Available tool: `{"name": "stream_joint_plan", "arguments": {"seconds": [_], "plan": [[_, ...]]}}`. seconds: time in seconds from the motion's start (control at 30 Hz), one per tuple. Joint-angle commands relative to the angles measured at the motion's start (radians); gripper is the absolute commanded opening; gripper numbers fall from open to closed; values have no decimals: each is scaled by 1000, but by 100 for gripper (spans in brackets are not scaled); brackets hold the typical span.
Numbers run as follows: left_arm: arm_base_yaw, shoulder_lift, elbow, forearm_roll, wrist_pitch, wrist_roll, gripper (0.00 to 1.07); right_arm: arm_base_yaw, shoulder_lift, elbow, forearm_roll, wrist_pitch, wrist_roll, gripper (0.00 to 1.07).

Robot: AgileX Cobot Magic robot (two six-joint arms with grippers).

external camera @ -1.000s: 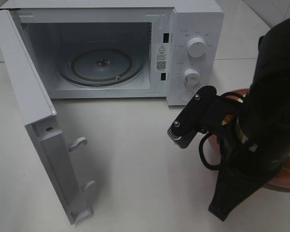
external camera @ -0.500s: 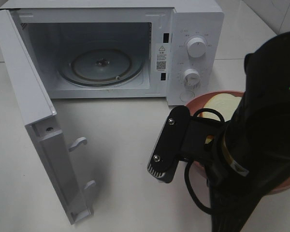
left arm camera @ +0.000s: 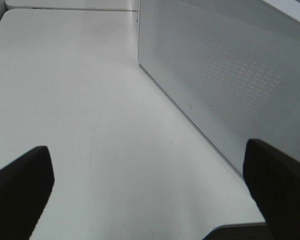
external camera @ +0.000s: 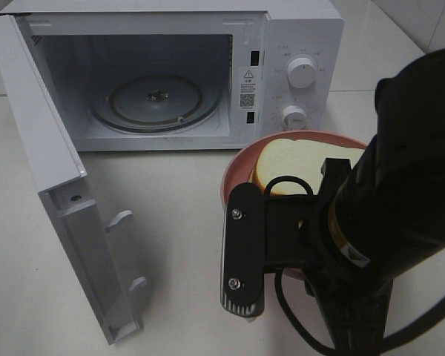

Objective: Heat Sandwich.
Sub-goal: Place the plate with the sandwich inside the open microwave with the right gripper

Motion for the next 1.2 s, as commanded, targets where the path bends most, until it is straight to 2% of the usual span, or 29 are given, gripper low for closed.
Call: {"name": "stream_joint_plan", "arguments": {"seconds": [0.03, 0.5, 0.7, 0.97, 1.2], "plan": [[1, -16, 4, 0, -8, -6, 98, 6, -14, 1, -26, -29, -108, 1], [1, -16, 4, 0, -8, -6, 98, 6, -14, 1, 15, -74, -151, 1], [1, -16, 4, 0, -8, -6, 98, 0, -14, 1, 26, -80, -325, 1], [1, -16, 4, 0, -8, -6, 98, -76, -14, 1, 39, -137, -472, 1], [1, -16, 4, 0, -8, -6, 98, -151, -14, 1, 165, -194, -792, 1]]}}
